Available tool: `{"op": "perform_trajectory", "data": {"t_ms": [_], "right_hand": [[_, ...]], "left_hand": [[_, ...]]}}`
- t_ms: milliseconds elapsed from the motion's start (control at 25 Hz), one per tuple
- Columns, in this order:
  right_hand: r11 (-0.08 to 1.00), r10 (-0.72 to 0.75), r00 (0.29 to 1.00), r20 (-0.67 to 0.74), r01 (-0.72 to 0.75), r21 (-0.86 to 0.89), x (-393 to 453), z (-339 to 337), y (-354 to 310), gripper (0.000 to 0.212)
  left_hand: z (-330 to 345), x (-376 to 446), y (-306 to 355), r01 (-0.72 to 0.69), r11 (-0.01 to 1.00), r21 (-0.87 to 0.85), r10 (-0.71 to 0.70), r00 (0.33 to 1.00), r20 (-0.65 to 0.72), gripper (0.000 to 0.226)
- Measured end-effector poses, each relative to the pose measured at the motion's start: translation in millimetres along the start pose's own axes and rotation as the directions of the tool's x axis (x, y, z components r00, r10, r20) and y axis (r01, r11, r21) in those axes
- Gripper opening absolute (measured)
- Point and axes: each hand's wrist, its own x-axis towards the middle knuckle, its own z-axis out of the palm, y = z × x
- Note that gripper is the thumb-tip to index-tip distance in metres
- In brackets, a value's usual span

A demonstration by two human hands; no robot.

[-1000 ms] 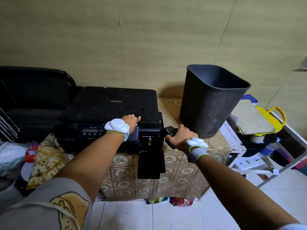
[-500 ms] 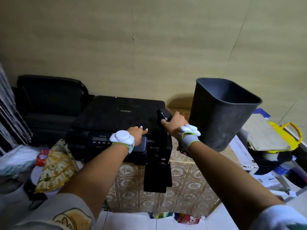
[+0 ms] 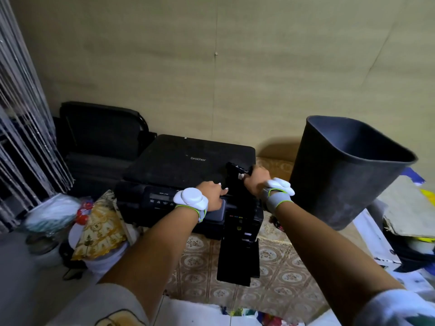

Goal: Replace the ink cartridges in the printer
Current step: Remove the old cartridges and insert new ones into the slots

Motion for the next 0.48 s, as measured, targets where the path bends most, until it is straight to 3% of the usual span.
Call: {"op": "perform_trajectory", "data": {"t_ms": [240, 480], "right_hand": [[0.999, 0.003, 0.998, 0.055, -0.001, -0.034, 5, -4, 4, 0.042], [0.999, 0.027, 0.998, 0.059, -0.029, 0.038, -6, -3, 12, 0.066]], "left_hand": [[0, 0, 1, 0.013, 1.0, -0.008, -0.013, 1.0, 0.013, 0.054], [0, 1, 1, 0.02, 1.0, 0.003, -0.02, 0.999, 0.03, 0.054]]}}
